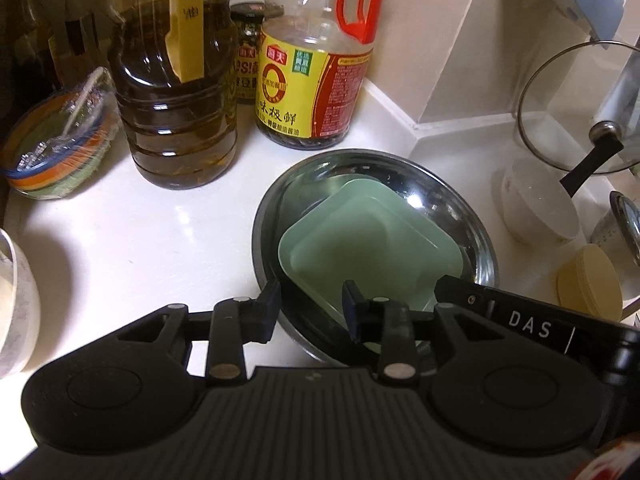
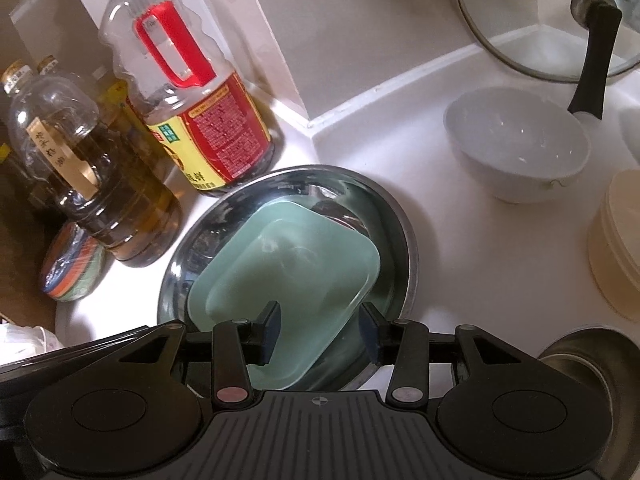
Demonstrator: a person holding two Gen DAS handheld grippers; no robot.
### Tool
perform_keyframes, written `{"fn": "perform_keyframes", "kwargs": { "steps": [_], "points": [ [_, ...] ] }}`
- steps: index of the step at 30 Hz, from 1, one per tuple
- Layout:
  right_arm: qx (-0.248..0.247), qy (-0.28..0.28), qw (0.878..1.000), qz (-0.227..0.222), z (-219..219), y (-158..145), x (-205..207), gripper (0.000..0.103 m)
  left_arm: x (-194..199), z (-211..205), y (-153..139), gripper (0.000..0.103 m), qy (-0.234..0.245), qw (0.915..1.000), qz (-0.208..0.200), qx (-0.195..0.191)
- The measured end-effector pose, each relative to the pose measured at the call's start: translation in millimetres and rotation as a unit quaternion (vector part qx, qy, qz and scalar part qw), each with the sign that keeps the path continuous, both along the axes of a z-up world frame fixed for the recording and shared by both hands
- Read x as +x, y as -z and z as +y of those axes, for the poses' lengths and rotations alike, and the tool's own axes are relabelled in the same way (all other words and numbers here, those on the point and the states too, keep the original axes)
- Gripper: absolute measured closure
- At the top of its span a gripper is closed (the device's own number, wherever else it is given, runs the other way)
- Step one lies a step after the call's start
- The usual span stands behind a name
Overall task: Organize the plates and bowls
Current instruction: 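Move the right gripper back toward the small floral saucer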
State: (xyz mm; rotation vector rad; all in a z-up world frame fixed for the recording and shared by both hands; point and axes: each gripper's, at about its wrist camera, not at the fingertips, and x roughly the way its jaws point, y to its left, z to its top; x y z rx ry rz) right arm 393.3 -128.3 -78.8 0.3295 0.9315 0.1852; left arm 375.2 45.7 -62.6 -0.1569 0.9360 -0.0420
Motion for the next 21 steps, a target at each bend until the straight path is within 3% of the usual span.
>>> {"fn": "perform_keyframes", "kwargs": {
  "steps": [14,21],
  "points": [
    [0.006,-0.05,0.999,-0.018,-14.8,-19.9,-33.5,0.052,-51.1,7.4,-20.9,0.061,-0.033,0.9994,-0.006,0.006],
    [-0.003,-0.11,0.994,-0.027,-16.6,-25.1,-49.5,0.048,-88.4,5.0,-22.4,0.057,-0.07,0.9974,0.0,0.013]
  ]
}}
